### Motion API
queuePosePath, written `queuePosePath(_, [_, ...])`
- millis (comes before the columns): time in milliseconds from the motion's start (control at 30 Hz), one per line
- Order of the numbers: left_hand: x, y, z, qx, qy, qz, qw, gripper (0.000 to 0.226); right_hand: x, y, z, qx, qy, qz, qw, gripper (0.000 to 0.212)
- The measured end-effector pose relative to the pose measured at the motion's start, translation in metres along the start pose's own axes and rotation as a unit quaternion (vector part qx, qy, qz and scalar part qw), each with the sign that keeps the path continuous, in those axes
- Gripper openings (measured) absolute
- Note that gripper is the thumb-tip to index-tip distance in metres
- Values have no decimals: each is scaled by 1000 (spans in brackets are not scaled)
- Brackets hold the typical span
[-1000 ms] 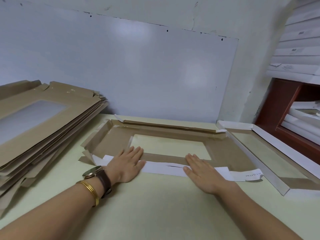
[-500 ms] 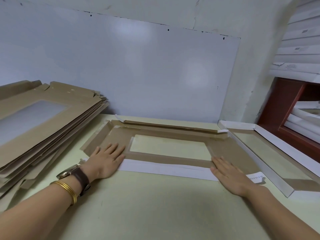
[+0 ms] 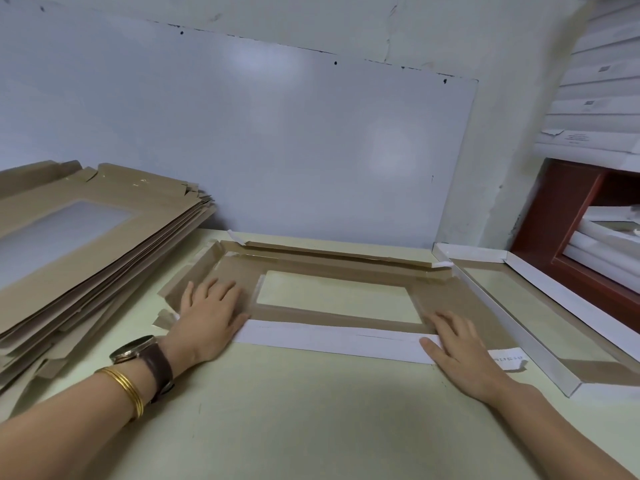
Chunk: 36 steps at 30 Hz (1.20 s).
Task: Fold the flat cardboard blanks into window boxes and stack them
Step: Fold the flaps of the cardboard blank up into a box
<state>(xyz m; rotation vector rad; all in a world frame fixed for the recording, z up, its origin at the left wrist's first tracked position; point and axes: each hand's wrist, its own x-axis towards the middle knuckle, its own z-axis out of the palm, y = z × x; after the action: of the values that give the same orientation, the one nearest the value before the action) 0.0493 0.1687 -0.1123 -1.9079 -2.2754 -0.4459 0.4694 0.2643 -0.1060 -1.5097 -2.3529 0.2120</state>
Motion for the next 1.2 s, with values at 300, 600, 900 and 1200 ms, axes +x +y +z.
queuePosePath(300, [-24,37,-11,-96,71,211,970,20,-19,-24,-1,-18,81,-127,988,25])
queuePosePath(600, [-25,47,-13,-68,-5,199,978,40,-12,-31,2,-48,31,-170,984,26])
queuePosePath(900, [-21,45,-15,-45,4,222,974,48,-8,-30,-4,-49,-11,-158,986,25])
queuePosePath(1200, [-5,55,-19,-11,-33,152,988,26,0,-40,-18,-47,-51,-96,993,21])
